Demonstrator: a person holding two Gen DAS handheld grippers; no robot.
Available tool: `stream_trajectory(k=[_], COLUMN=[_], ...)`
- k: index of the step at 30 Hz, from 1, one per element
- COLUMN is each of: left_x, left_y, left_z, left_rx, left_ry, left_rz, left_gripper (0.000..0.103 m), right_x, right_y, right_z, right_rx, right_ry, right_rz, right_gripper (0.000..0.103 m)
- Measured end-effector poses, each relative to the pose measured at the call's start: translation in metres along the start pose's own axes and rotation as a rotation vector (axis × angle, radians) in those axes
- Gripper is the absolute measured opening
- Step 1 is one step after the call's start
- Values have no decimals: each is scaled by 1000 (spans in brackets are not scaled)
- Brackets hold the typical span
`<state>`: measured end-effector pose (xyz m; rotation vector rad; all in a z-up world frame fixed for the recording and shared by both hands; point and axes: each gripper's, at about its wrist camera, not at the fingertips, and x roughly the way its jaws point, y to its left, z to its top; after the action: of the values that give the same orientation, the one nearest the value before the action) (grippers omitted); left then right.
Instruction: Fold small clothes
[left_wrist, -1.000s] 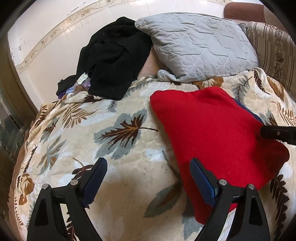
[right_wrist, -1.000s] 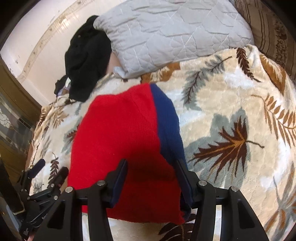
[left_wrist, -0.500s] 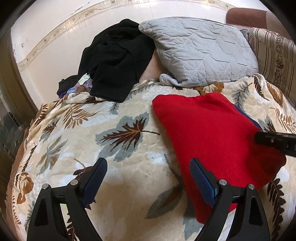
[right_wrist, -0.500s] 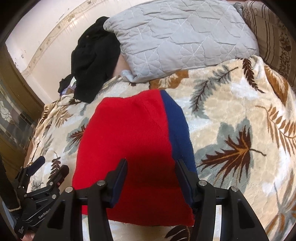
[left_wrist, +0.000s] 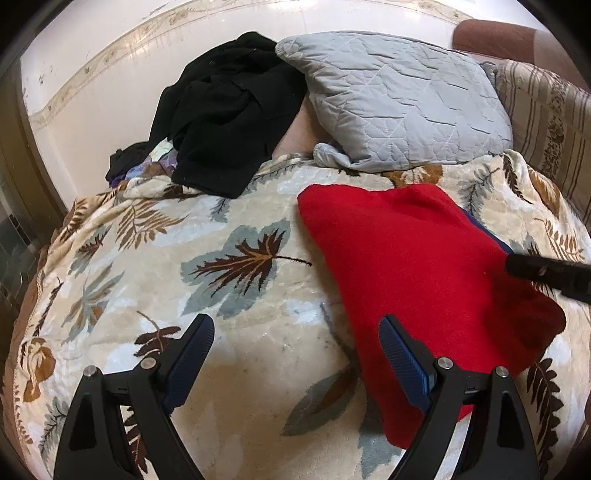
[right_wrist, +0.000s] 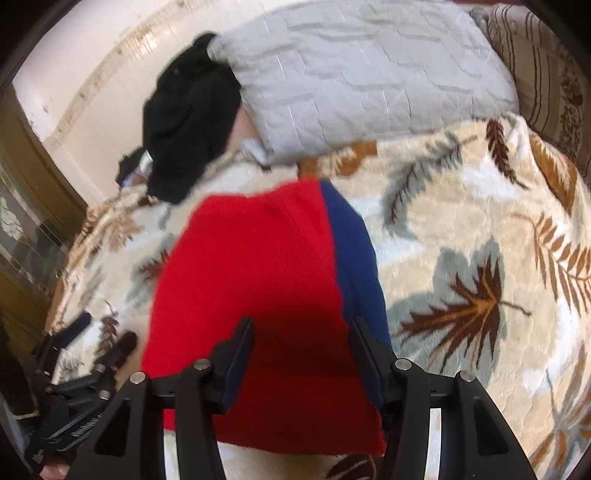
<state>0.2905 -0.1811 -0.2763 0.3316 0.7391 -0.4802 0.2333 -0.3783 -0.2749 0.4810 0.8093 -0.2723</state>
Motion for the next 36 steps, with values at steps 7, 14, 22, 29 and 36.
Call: stream_trajectory(k=[7,14,22,29,36], left_x=[24,15,-13,-1,20], left_y=[-3,5,12,19,25], left_z=[-8,-4,2,4,3], left_rx=[40,2,-38,-66,-131], left_ry=[77,56,-56,9,126], left_rz=[25,-3,-42,-120,-292], left_gripper=[91,91,91,91,91], right_x=[34,30,-7,-8,13], right_y=[-6,2,35,-3,-65], right_z=[6,5,5,7,5], right_rx=[52,5,-189,-87,179], right_ry=[91,67,-94,-6,123], right_rz=[-2,-81,-271,-114,154], right_gripper=[56,56,57,57,70])
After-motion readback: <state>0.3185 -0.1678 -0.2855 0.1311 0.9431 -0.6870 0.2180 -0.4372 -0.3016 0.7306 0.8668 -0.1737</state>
